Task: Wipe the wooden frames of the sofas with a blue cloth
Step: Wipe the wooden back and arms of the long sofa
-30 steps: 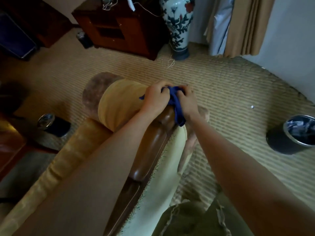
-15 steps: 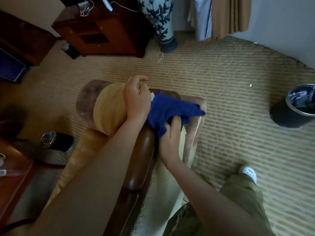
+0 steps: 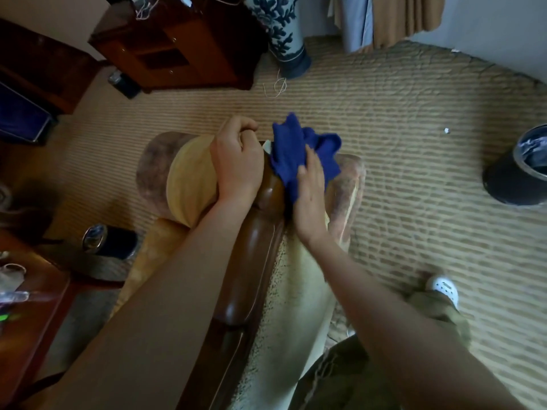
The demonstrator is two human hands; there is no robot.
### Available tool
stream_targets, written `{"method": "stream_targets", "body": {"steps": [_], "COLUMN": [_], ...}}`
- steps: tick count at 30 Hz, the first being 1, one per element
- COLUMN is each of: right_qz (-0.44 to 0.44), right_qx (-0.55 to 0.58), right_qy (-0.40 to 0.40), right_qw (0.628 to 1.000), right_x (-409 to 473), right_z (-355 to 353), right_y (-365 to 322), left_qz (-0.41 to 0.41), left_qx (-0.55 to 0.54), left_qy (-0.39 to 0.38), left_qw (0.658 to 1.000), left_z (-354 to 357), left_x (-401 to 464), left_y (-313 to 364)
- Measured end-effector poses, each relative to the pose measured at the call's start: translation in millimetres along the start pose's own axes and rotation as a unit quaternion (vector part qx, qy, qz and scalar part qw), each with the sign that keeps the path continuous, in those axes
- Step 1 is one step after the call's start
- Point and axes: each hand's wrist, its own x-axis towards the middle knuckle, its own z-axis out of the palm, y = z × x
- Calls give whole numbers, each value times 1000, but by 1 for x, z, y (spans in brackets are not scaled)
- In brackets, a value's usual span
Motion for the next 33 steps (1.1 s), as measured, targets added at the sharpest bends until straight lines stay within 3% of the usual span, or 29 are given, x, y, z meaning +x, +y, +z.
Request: {"method": "stream_targets", "body": {"steps": [4, 9, 17, 22, 26, 29, 33], "right_qz": [-55, -113, 128, 302, 380, 396, 349], "right_qx": [-38, -79, -24, 36, 27, 3, -38], "right_qy": [15, 10, -1, -16, -16, -1, -8], "right_qw": [998, 990, 991, 953, 924, 918, 936], "right_x": [-47, -2, 83, 91, 86, 70, 42], "right_z": [13, 12, -4, -14, -22, -24, -20], "right_y": [-22, -27, 29, 77, 102, 99, 61], "left_qz": [-2, -5, -15, -5, 0, 1, 0], "left_qx": [8, 10, 34, 72, 88, 101, 121], "left_qy": [-10, -6, -9, -18, -24, -17, -23], "left_qw": [1000, 1000, 999, 997, 996, 995, 992], "left_z": [-1, -1, 1, 3, 4, 4, 4], "left_x": [-1, -2, -1, -1, 0, 0, -1], "left_y": [1, 2, 4, 5, 5, 5, 7]}}
